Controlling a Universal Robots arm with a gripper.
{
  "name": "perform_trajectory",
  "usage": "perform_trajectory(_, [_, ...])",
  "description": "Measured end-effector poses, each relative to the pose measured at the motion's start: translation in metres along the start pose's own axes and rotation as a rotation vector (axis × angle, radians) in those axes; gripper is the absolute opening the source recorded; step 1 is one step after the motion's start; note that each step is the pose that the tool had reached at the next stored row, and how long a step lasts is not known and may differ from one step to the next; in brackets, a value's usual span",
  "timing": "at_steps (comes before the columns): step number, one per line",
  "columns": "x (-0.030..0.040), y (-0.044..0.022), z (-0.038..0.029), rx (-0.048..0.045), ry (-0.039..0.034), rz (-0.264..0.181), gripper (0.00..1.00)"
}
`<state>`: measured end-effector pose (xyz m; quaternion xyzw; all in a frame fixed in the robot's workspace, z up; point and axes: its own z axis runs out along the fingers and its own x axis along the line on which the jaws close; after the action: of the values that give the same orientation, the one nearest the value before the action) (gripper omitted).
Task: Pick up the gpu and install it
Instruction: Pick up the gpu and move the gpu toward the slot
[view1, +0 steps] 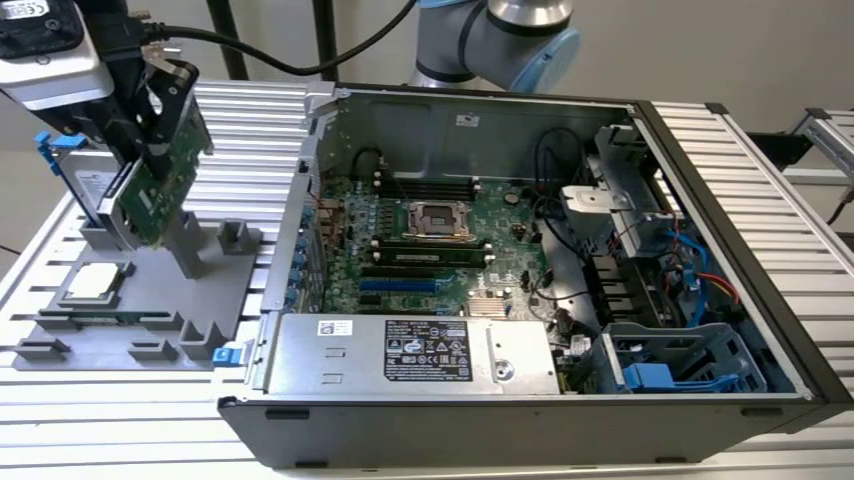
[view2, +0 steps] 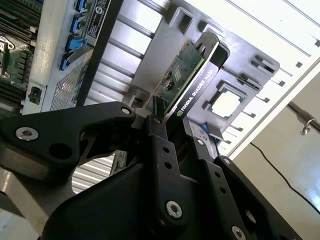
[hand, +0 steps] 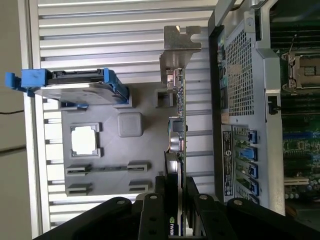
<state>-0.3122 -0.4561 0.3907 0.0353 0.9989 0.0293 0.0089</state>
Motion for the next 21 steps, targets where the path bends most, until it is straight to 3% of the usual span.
perform_trajectory(21, [-0.0003, 0.0013, -0.0213, -0.0001, 0.0, 0.0, 0.0])
